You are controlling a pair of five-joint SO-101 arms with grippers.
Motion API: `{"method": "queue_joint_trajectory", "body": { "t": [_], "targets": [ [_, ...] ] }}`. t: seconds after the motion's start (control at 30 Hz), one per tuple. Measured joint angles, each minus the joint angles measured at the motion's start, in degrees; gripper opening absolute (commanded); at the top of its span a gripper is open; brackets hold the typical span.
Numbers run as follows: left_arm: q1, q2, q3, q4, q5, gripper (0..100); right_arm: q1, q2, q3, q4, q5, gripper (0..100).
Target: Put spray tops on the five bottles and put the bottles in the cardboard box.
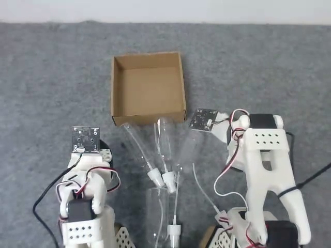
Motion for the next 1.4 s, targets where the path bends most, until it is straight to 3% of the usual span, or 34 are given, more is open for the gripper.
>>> {"method": "queue_joint_trajectory", "body": {
  "t": [0.57,1.17,1.4],
  "targets": [
    [0.0,0.0,0.0,0.0,0.0,2,0.2,0.0,3.6,-0.4,10.3,30.7],
    [0.0,0.0,0.0,0.0,0.0,2,0.2,0.0,13.6,-13.5,11.3,30.7],
    [0.0,0.0,0.0,0.0,0.0,2,4.0,0.0,14.7,-16.8,12.2,30.7]
  ]
}}
